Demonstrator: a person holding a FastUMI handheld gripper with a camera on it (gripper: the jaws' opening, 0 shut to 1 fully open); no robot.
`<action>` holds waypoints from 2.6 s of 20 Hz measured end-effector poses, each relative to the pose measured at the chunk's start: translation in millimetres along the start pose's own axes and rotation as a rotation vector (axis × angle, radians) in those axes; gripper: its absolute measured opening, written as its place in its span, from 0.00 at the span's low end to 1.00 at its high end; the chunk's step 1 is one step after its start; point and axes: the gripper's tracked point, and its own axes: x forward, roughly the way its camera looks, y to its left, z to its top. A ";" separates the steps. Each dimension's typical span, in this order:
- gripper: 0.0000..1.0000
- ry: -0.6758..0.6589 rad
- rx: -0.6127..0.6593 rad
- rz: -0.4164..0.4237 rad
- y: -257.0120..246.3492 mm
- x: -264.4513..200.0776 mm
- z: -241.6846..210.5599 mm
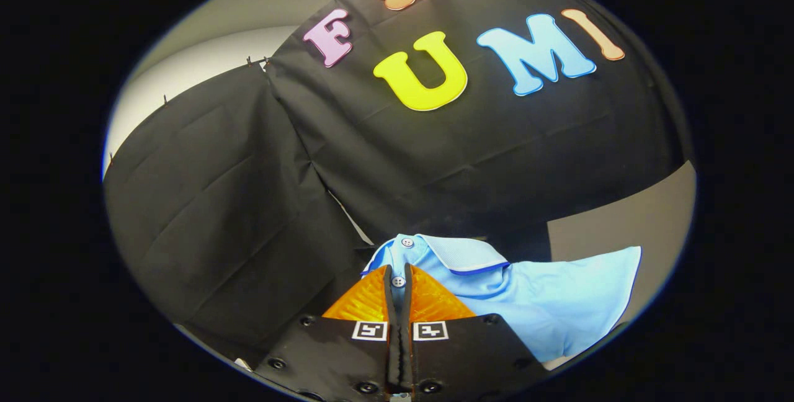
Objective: Put the clothes into the washing machine and then close the washing machine lid.
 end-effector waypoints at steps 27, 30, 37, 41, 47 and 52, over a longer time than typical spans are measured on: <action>0.02 0.119 -0.037 -0.015 43.4 116.4 -100.6; 0.01 0.143 -0.024 -0.020 39.1 129.3 -120.1; 0.01 0.183 -0.059 -0.104 24.1 159.5 -170.8; 0.01 0.178 -0.099 -0.170 14.0 170.6 -185.9; 0.01 0.159 -0.173 -0.310 -22.7 187.8 -202.6; 0.02 0.177 -0.190 -0.397 -48.7 196.7 -225.0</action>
